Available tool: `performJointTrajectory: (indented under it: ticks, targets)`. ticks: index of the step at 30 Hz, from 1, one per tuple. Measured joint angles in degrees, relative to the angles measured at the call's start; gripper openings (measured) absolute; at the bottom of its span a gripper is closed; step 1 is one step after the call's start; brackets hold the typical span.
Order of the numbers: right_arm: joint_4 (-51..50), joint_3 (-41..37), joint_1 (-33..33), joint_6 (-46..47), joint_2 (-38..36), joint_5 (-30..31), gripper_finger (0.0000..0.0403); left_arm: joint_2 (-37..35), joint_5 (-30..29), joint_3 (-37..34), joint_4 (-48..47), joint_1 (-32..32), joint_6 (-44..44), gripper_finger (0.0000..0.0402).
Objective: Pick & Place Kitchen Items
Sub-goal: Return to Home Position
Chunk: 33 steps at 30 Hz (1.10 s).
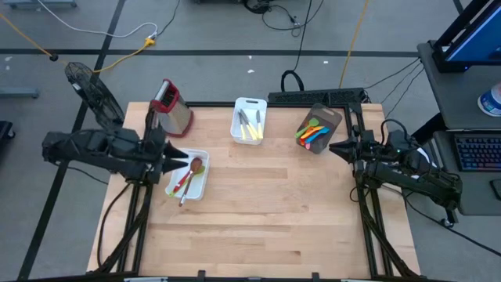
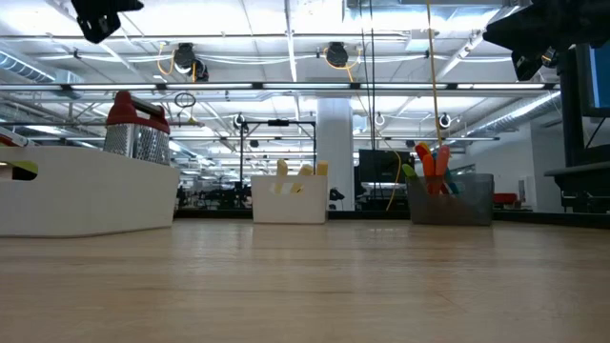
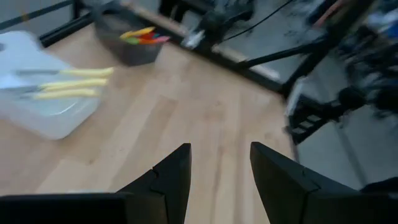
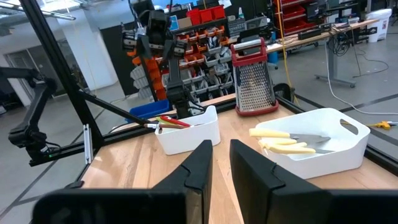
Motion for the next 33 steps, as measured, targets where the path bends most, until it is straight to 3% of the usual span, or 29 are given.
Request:
performJointTrajectory:
  ticks: [4, 9, 22, 29, 33]
  targets:
    - [0.02, 0.0, -0.01, 0.02, 0.02, 0.0, 0.005, -5.67, 2.7, -7.1, 6.56, 0.0, 1.78, 0.017]
    - [0.0, 0.0, -0.02, 0.02, 0.02, 0.0, 0.005, -12.5, 2.65, -11.64, 6.64, 0.0, 3.77, 0.017]
    - [1.21, -0.88, 0.0, 3.87, 0.0, -1.57, 0.005, -30.17, -2.71, -13.09, -2.21, 0.0, 10.54, 0.017]
    - [13.46, -10.39, -0.02, 8.2, 0.0, -3.93, 0.005, -32.68, -3.14, -17.09, -1.91, 0.0, 11.75, 0.017]
    - [18.11, -14.36, 0.0, 8.52, 0.05, -5.97, 0.005, -32.63, -1.89, -21.21, 4.4, 0.0, 12.23, 0.017]
